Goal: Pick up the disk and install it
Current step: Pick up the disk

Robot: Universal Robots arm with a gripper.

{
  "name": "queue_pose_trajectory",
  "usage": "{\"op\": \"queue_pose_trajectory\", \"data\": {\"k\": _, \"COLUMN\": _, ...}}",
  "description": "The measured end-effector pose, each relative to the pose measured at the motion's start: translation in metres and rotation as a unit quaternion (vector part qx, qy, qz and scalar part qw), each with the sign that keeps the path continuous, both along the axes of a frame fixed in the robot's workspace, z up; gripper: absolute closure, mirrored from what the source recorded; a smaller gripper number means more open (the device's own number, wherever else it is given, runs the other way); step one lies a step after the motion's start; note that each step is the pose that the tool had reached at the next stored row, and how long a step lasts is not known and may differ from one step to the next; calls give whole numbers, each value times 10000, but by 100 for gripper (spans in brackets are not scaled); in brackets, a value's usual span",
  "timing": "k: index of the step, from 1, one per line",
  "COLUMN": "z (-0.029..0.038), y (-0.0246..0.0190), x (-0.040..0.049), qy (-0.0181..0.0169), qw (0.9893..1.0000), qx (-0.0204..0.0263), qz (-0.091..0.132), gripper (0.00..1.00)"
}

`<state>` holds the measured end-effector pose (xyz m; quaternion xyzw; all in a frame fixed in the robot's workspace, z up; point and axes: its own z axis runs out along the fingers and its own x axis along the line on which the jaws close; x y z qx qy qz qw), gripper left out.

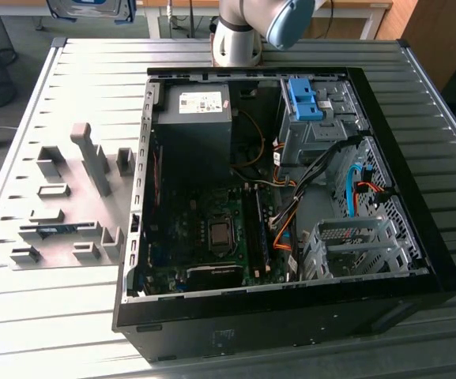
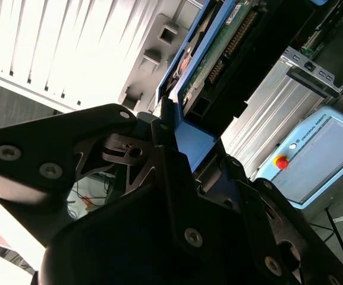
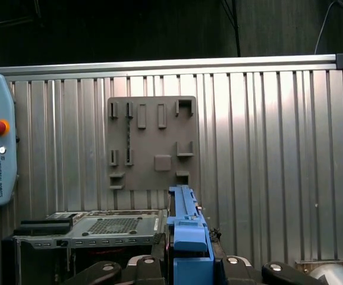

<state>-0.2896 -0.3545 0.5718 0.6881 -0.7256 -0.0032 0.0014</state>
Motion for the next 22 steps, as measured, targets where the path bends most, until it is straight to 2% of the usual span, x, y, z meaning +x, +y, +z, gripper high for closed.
{"op": "queue_pose_trajectory", "data": {"k": 11, "z": 0, "y": 0, "x": 149, "qy": 0, "qw": 10000, "qx": 0, "qz": 0, "gripper": 63}}
{"op": "queue_pose_trajectory", "data": {"k": 22, "z": -2, "y": 0, "x": 241, "qy": 0, "qw": 10000, "qx": 0, "qz": 0, "gripper": 63}}
